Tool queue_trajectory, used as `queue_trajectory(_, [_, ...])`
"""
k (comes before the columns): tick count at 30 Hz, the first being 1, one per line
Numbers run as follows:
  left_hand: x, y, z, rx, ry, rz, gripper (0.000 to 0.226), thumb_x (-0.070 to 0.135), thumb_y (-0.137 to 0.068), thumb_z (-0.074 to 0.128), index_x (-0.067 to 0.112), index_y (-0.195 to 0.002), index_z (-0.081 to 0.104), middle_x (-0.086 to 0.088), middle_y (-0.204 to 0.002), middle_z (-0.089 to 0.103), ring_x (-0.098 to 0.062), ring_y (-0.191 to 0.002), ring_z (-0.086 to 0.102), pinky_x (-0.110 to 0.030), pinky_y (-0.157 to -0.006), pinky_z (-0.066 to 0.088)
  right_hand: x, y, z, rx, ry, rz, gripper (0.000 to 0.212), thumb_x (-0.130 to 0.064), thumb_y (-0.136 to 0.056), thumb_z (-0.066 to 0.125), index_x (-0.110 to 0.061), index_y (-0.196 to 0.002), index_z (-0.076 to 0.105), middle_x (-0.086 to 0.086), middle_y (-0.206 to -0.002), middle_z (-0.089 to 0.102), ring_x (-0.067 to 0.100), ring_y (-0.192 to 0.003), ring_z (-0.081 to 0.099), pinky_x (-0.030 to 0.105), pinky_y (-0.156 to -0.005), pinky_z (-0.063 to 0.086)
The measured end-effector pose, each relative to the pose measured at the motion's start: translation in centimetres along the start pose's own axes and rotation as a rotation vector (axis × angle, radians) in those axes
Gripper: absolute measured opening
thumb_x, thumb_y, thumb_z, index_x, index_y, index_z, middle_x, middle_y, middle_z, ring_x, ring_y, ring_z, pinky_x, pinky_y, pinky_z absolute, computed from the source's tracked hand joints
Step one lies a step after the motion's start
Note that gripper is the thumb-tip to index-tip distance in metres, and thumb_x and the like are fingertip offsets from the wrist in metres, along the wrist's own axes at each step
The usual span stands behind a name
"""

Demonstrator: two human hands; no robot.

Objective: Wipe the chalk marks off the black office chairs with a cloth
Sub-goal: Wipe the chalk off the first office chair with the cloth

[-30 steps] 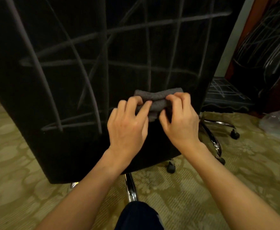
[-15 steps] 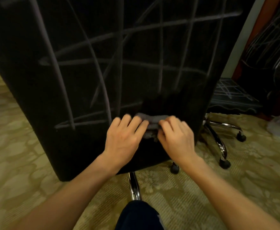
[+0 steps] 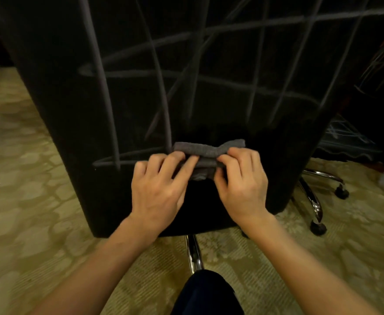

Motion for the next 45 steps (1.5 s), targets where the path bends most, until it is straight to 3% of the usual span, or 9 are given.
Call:
queue_trajectory(5, [-1.3,-1.1,-0.9,-0.002,0.01,0.053,0.029,0.01,-0.088,0.068,0.01,-0.117,0.068,-0.011,-0.105,0.068,-0.028,-0.092,0.052,-0.04,-0.07,0.033,-0.7,-1.0,-0.7,-0.07,0.0,-0.062,0.01,-0.002,-0.085,0.067,0.001,-0.094,0.07,0.015,-0.09,0.066,0.03,-0.076,0.058,0.042,-0.06,0.045])
queue_trajectory(11, [-2.1,-7.4,-3.7,0.11,-0.056,-0.086,0.024,0.009,-0.091,0.061,0.007,-0.113,0.07,-0.013,-0.103,0.065,-0.029,-0.093,0.046,-0.04,-0.071,0.03,-2.1,-8.5,-2.6,0.082,0.056,-0.075,0.018,0.0,-0.083,0.064,0.0,-0.1,0.07,0.017,-0.099,0.066,0.032,-0.081,0.057,0.04,-0.063,0.043])
queue_trajectory(20, [-1.0,2.2,-1.1,-0.149,0.096,-0.072,0.03,0.013,-0.086,0.058,0.01,-0.113,0.07,-0.008,-0.105,0.063,-0.03,-0.087,0.057,-0.04,-0.07,0.035,-3.1,1.7,0.2,-0.161,0.082,-0.019,0.016,-0.004,-0.082,0.068,-0.005,-0.097,0.071,0.011,-0.094,0.066,0.03,-0.076,0.06,0.04,-0.063,0.039])
queue_trajectory(28, [-4.6,-6.1,-4.6,0.114,0.079,-0.206,0.022,0.008,-0.09,0.065,0.008,-0.111,0.071,-0.014,-0.102,0.065,-0.028,-0.091,0.049,-0.037,-0.072,0.029,-5.6,-9.5,-1.6,0.073,0.069,-0.007,0.017,-0.003,-0.083,0.064,-0.004,-0.099,0.07,0.012,-0.097,0.066,0.028,-0.083,0.057,0.038,-0.065,0.04])
queue_trajectory(32, [-4.6,-1.6,-3.3,0.037,0.105,-0.213,0.023,0.006,-0.089,0.066,0.006,-0.111,0.071,-0.013,-0.101,0.065,-0.03,-0.087,0.053,-0.04,-0.071,0.033,-6.2,-5.6,0.4,0.036,0.071,-0.043,0.017,-0.004,-0.082,0.064,-0.004,-0.098,0.071,0.013,-0.099,0.068,0.029,-0.085,0.055,0.04,-0.067,0.038])
queue_trajectory(37, [-3.4,5.6,-1.2,-0.111,0.168,-0.203,0.023,0.012,-0.09,0.062,0.008,-0.111,0.069,-0.008,-0.1,0.065,-0.027,-0.082,0.058,-0.037,-0.068,0.035,-6.8,1.4,2.2,-0.123,0.066,-0.046,0.015,-0.006,-0.083,0.065,-0.005,-0.096,0.073,0.009,-0.096,0.069,0.027,-0.08,0.06,0.037,-0.066,0.037])
queue_trajectory(40, [-3.4,4.6,-1.3,-0.102,0.176,-0.221,0.022,0.012,-0.089,0.063,0.009,-0.109,0.071,-0.007,-0.099,0.065,-0.027,-0.083,0.058,-0.036,-0.069,0.034,-6.4,0.7,1.6,-0.145,0.065,-0.052,0.015,-0.006,-0.082,0.067,-0.006,-0.096,0.073,0.008,-0.096,0.069,0.027,-0.08,0.061,0.038,-0.066,0.038])
queue_trajectory(45, [-2.6,-2.3,-3.0,0.024,0.212,-0.265,0.023,0.012,-0.09,0.064,0.011,-0.111,0.072,-0.008,-0.101,0.065,-0.026,-0.089,0.054,-0.037,-0.071,0.034,-4.5,-4.6,-1.0,0.023,0.09,0.028,0.017,-0.007,-0.083,0.065,-0.006,-0.099,0.071,0.011,-0.101,0.068,0.027,-0.091,0.054,0.041,-0.071,0.038])
Point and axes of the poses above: each hand's wrist, its own y-axis away from the middle knuckle, its own z-axis out of the palm, x = y × z, the point moved 1 cm from there along -y, towards the middle knuckle
